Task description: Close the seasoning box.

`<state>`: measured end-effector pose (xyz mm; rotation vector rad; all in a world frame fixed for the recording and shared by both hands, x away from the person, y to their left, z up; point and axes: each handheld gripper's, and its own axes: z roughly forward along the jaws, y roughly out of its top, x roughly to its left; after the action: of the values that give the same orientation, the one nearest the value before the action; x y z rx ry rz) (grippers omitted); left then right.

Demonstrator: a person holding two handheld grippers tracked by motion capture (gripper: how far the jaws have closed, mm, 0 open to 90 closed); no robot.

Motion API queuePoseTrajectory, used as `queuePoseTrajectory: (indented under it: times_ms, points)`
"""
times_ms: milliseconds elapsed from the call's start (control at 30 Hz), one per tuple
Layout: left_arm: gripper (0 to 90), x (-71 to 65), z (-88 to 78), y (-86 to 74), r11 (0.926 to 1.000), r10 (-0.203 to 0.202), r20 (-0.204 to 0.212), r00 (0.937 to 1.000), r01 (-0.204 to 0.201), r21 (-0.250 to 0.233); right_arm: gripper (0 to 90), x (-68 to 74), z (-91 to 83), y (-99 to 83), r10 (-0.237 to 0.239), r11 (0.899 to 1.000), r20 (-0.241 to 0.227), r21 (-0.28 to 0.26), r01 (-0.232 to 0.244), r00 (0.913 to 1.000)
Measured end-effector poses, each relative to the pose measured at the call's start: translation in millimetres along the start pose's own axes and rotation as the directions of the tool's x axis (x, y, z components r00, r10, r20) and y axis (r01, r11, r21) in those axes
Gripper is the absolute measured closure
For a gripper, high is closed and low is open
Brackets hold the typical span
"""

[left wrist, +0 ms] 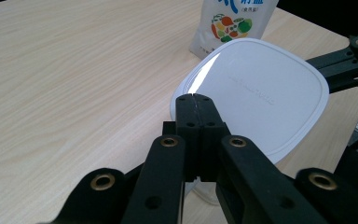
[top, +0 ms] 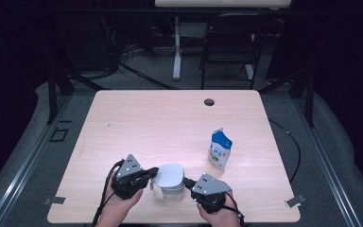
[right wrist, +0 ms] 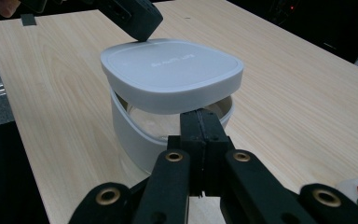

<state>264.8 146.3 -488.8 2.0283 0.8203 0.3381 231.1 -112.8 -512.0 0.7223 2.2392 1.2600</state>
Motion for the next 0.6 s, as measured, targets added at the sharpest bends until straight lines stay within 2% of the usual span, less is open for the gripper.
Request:
queuePoseTrajectory:
  times_ms: [600]
  points:
    - [90.0,1.1,0.0,-1.5,1.0,-0.005,-0.008,1.0,0.005,0.003,90.0,2.2,-1.7,15.0,-0.031,0.999,-0.003,-0.016,0.031,0.9995]
